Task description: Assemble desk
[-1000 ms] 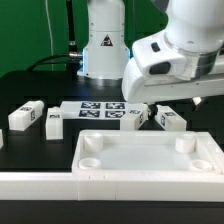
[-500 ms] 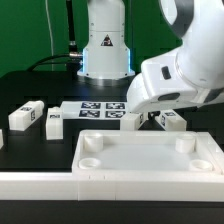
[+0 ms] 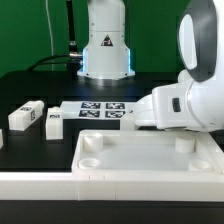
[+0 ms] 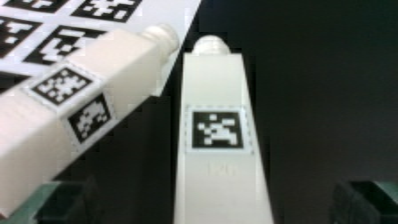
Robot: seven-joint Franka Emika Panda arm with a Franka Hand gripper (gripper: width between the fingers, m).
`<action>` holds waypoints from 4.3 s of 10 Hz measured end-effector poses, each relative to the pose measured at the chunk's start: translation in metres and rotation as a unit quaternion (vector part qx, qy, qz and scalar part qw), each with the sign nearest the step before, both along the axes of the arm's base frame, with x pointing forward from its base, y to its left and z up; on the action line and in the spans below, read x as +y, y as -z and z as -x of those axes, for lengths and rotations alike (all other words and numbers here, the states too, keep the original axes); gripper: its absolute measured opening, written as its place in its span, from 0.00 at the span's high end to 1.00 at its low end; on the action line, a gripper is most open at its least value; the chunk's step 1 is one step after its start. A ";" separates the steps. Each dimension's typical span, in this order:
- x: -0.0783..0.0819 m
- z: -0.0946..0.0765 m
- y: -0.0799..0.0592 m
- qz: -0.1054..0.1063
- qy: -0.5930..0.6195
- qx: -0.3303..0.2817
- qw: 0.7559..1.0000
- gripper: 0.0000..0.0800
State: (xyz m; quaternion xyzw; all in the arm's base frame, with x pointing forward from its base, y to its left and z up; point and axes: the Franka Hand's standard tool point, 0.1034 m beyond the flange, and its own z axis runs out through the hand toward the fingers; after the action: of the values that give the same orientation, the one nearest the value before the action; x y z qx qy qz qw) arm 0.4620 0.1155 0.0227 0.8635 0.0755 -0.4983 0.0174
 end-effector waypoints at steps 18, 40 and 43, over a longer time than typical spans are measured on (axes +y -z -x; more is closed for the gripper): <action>-0.009 -0.022 -0.061 -0.035 0.016 -0.037 0.999 0.64; -0.029 -0.139 -0.156 -0.092 0.038 -0.633 0.768 0.64; -0.029 -0.157 -0.152 -0.098 0.031 -0.658 0.746 0.64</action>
Offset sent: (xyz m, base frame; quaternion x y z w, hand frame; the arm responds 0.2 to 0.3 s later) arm -0.0049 0.0038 -0.0106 -0.0034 0.0184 -0.0001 0.9998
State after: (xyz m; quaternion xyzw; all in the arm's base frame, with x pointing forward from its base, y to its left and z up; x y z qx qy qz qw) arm 0.6188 0.0867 0.1752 0.9762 0.0670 0.2027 -0.0371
